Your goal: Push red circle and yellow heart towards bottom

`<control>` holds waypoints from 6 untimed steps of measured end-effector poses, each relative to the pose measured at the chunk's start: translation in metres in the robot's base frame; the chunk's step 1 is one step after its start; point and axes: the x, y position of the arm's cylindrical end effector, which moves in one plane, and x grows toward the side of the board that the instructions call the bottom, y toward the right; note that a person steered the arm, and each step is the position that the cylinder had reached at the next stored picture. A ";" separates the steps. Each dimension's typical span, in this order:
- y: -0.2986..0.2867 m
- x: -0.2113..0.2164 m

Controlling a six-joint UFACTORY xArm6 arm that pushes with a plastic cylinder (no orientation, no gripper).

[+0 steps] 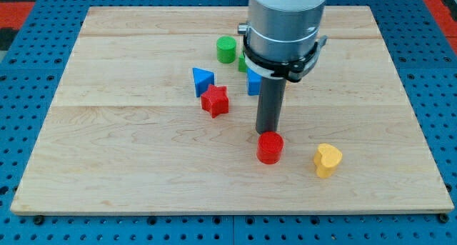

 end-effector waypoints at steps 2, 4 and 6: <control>-0.021 0.054; -0.010 0.044; 0.036 -0.018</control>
